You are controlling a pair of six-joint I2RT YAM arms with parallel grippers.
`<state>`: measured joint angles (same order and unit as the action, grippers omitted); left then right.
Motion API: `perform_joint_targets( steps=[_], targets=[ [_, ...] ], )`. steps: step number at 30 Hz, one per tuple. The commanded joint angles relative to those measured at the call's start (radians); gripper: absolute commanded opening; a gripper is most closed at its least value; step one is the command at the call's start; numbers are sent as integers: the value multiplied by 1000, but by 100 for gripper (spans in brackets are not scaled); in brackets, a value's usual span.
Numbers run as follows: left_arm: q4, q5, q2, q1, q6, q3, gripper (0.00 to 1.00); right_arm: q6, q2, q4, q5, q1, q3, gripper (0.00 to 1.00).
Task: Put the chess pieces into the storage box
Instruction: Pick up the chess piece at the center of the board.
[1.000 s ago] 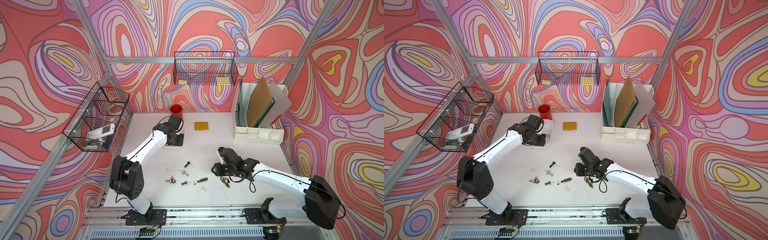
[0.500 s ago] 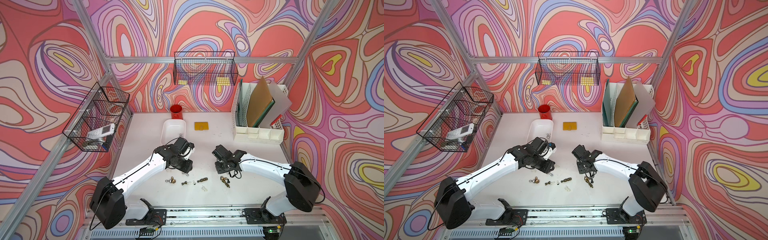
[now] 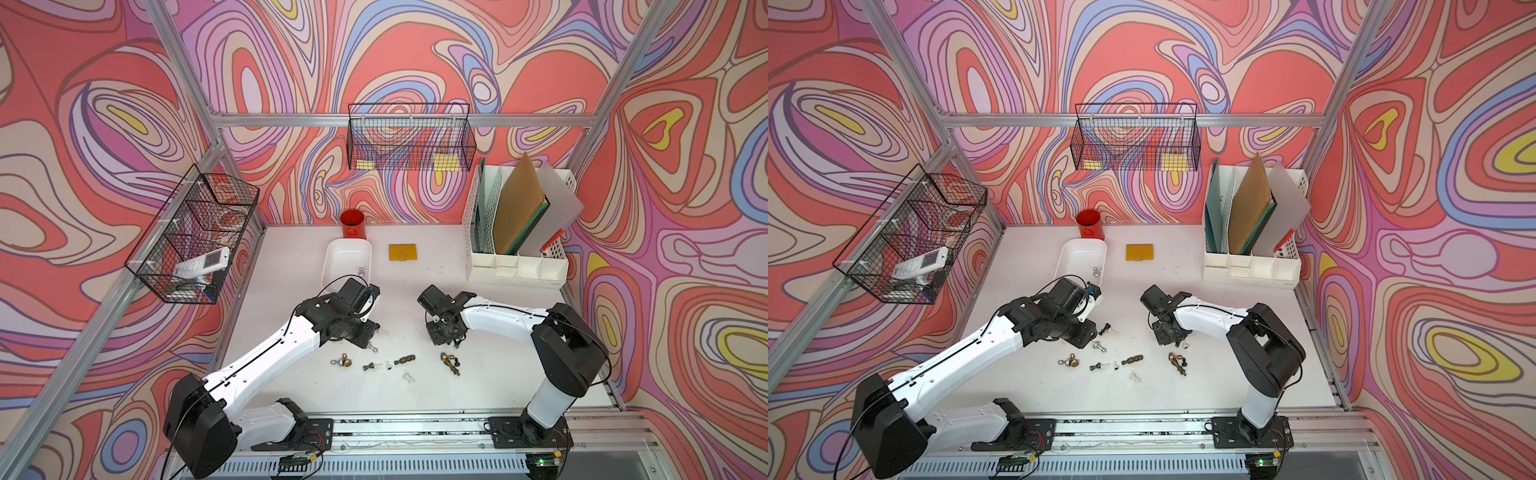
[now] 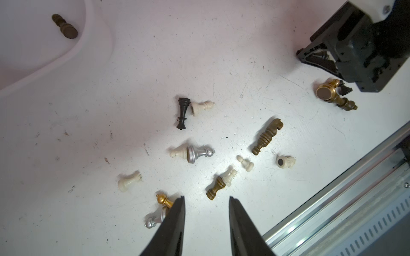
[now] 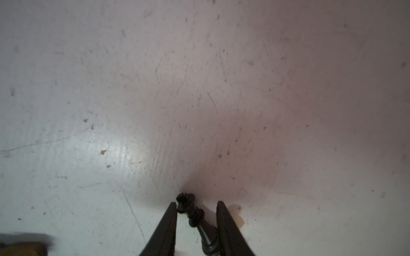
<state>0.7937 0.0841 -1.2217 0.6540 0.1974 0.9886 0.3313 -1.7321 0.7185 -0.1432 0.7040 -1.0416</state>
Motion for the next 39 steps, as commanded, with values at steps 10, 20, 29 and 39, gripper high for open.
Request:
perform_joint_targets(
  steps=[10, 20, 29, 39],
  targets=[
    [28, -55, 38, -1, -18, -9, 38, -21, -63, -6, 75, -23, -16, 22],
    [23, -97, 74, -1, -11, -11, 38, -21, -75, -33, 130, -22, -52, 3],
    [1, -204, 135, -34, 29, -33, 36, -1, -8, -113, 193, -15, -159, 2],
    [-27, -71, 111, -278, 89, -21, 34, 5, -147, -351, 309, -15, -386, 2]
  ],
)
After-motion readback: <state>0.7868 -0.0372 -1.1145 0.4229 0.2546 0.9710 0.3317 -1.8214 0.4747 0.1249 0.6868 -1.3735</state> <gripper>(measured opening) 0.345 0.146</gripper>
